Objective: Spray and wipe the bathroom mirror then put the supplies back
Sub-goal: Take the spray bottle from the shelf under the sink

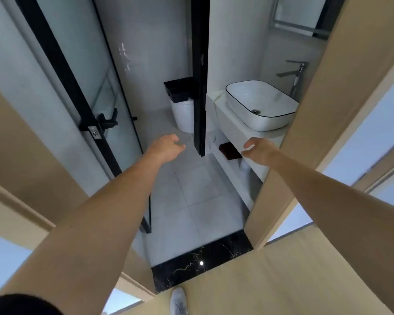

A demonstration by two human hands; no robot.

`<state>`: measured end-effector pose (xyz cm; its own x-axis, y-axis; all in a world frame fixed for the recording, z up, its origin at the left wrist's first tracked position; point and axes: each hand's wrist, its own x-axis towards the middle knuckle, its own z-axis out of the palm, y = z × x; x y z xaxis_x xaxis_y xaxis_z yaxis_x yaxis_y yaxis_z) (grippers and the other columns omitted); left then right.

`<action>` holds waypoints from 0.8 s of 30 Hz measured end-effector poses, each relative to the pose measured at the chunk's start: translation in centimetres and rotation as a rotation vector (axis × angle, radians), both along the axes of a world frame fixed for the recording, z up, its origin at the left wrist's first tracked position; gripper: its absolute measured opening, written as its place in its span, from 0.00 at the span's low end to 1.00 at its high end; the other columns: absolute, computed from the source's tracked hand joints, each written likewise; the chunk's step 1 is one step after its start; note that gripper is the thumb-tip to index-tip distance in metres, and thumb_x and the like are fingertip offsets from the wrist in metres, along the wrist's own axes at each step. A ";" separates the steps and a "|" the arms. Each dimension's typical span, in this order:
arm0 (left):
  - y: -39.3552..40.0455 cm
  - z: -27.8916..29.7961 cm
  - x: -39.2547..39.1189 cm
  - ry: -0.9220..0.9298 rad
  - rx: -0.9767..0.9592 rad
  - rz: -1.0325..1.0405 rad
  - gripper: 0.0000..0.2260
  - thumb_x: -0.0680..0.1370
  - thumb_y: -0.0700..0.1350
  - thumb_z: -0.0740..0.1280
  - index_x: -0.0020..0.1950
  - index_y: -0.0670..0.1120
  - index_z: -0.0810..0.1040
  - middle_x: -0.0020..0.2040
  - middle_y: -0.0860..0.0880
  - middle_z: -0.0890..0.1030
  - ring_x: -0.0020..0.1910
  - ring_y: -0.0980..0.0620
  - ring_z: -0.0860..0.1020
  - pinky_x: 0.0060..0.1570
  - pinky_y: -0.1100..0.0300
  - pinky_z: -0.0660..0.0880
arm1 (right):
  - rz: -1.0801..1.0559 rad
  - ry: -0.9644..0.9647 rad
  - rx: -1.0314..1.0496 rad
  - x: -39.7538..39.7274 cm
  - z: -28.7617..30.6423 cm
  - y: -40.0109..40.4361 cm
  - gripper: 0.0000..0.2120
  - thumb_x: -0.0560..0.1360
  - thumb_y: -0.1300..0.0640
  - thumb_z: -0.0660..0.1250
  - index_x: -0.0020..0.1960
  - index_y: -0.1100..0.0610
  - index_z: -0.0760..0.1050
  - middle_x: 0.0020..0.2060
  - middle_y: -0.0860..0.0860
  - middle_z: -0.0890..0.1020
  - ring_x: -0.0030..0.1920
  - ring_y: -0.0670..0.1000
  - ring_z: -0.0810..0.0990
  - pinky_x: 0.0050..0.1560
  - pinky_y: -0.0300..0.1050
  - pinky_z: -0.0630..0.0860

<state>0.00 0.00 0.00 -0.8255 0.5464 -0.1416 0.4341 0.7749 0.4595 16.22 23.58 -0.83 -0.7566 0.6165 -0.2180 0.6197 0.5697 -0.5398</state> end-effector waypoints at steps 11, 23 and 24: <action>4.3 -3.2 -8.3 -0.064 -0.036 -0.099 0.24 0.82 0.54 0.63 0.76 0.46 0.67 0.76 0.44 0.69 0.71 0.43 0.71 0.69 0.55 0.67 | -0.015 -0.011 0.057 -7.1 1.0 -1.8 0.15 0.79 0.52 0.65 0.64 0.56 0.76 0.50 0.53 0.76 0.51 0.55 0.75 0.54 0.46 0.75; 11.4 -6.1 -12.4 -0.121 0.002 -0.262 0.24 0.82 0.54 0.63 0.76 0.46 0.68 0.73 0.42 0.71 0.69 0.41 0.72 0.62 0.54 0.70 | -0.099 -0.077 0.068 -11.0 -1.0 0.3 0.18 0.80 0.51 0.64 0.68 0.56 0.73 0.62 0.57 0.77 0.62 0.58 0.75 0.61 0.50 0.74; 11.8 -6.6 -12.8 -0.127 0.005 -0.260 0.24 0.82 0.54 0.63 0.76 0.46 0.67 0.73 0.42 0.71 0.69 0.41 0.72 0.63 0.54 0.70 | -0.101 -0.087 0.068 -11.2 -1.4 0.6 0.18 0.80 0.51 0.64 0.68 0.55 0.73 0.62 0.57 0.77 0.62 0.58 0.76 0.61 0.49 0.74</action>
